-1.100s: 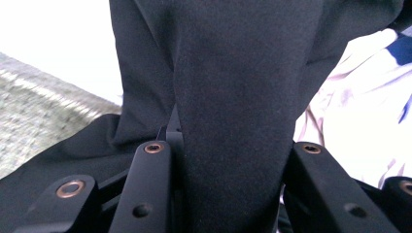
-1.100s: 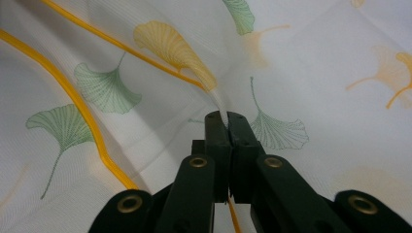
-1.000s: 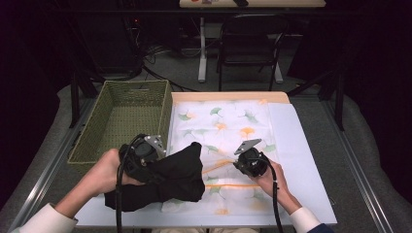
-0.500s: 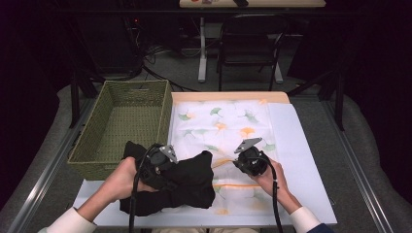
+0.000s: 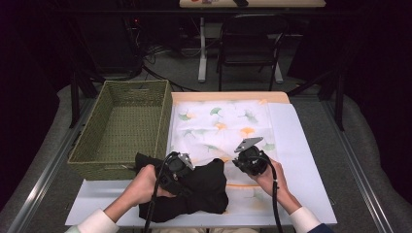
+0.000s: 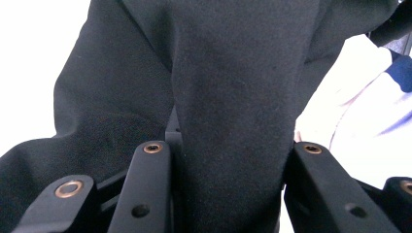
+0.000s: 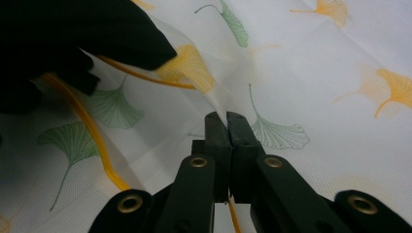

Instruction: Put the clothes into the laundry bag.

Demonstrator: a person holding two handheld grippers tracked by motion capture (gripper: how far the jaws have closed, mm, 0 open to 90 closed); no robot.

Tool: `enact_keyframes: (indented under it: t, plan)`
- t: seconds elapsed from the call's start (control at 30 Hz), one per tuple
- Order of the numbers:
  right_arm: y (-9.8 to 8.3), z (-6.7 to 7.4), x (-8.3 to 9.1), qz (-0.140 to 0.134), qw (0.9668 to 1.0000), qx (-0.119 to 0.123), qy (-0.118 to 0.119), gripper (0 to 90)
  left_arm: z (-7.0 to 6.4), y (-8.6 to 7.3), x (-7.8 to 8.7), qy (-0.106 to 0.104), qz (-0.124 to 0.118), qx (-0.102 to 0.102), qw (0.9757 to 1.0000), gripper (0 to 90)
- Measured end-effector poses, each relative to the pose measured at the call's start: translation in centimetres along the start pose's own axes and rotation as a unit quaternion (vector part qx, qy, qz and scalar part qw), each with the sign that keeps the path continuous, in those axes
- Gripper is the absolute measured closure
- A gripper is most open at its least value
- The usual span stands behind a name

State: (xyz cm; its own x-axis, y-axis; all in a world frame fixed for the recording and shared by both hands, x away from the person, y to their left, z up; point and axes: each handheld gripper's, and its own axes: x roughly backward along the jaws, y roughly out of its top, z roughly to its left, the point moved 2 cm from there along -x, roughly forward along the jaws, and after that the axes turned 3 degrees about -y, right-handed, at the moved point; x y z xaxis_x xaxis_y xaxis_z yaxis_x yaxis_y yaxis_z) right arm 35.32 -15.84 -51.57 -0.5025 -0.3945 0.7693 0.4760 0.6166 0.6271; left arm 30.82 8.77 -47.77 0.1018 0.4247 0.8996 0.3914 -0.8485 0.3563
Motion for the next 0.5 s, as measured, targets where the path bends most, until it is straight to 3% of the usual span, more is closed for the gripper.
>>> enact_keyframes:
  t: [0.23, 0.5]
  plan:
    - [0.1, 0.1, 0.2, -0.001, 1.0000, 0.001, 0.003, 89.1, 0.8, -0.3, -1.9, 0.000, 0.011, 0.010, 0.9999, 64.9]
    - [0.1, 0.1, 0.1, 0.002, 1.0000, -0.007, 0.001, 89.1, -0.4, 0.3, -0.6, -0.006, -0.009, -0.021, 0.9997, 65.0]
